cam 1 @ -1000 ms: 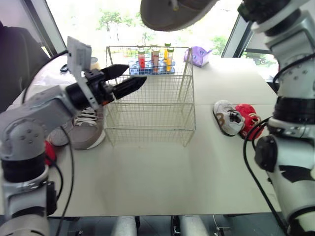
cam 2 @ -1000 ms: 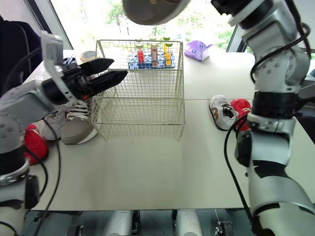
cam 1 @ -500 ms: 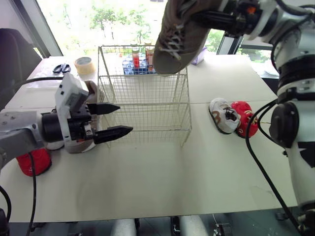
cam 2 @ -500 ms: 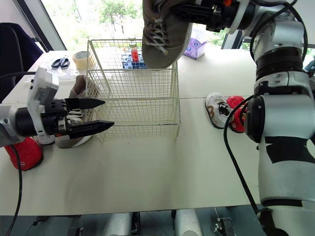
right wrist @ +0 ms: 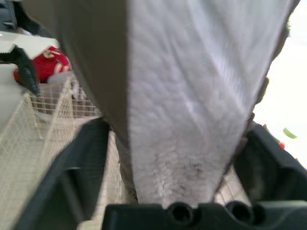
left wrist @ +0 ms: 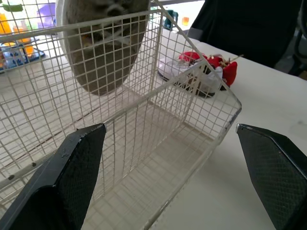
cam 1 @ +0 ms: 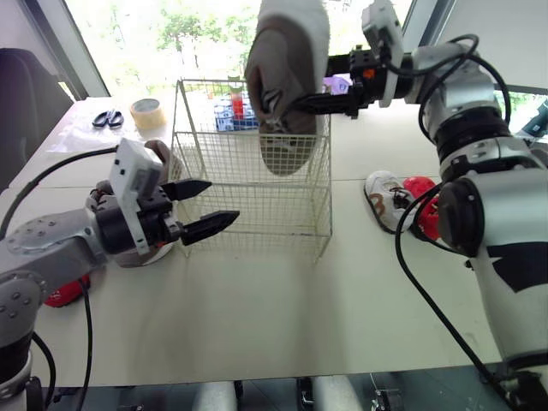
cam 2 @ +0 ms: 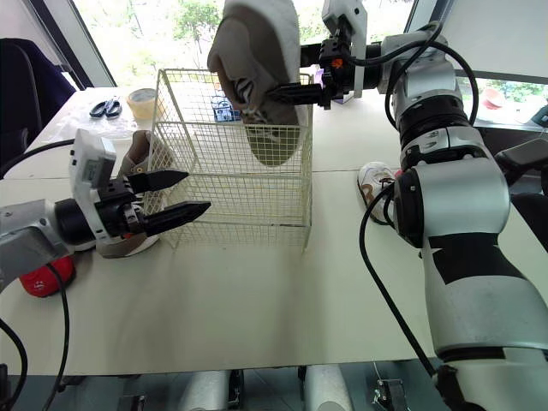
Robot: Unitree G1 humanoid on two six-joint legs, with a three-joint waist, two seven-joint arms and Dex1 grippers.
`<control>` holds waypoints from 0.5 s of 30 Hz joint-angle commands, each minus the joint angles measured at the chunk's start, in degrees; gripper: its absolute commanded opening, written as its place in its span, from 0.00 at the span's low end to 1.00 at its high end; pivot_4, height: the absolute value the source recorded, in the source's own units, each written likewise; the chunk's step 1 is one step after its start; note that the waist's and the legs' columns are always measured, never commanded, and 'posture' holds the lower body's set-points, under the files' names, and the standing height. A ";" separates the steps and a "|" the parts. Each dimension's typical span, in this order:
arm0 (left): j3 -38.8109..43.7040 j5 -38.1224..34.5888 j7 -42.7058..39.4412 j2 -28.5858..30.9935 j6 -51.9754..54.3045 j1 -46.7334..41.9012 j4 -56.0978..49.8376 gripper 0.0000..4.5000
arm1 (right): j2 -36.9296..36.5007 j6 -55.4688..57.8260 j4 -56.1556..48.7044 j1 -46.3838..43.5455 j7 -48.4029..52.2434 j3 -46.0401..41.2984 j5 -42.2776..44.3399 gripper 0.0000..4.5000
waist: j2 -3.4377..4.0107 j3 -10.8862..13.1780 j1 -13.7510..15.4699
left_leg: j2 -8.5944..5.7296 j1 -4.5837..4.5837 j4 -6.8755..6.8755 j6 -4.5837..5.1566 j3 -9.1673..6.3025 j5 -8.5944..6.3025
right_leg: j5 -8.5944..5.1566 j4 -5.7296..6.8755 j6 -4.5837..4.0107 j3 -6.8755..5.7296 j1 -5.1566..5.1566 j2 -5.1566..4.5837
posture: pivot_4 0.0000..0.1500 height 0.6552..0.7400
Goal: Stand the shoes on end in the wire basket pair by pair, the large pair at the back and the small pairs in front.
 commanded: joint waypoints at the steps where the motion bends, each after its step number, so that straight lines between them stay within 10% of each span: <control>1: 0.45 0.58 0.85 -0.44 -2.03 -0.99 -0.97 1.00 | -1.39 -2.83 -0.42 -0.91 -3.36 -2.00 -1.20 0.99 | 0.00 0.00 -0.02 | 0.00 0.01 0.00 0.00 0.00 0.00 | 0.00 0.02 0.00 0.00 0.00 0.00 | 1.00 0.00; 15: 2.49 -3.58 3.54 -1.03 -0.87 -5.76 4.52 1.00 | -9.81 -5.33 -3.49 -0.33 -2.91 -7.89 0.13 0.99 | 0.00 0.00 -0.03 | 0.00 0.03 0.13 -0.02 -0.01 0.01 | 0.00 0.09 0.00 0.00 0.04 0.00 | 1.00 0.00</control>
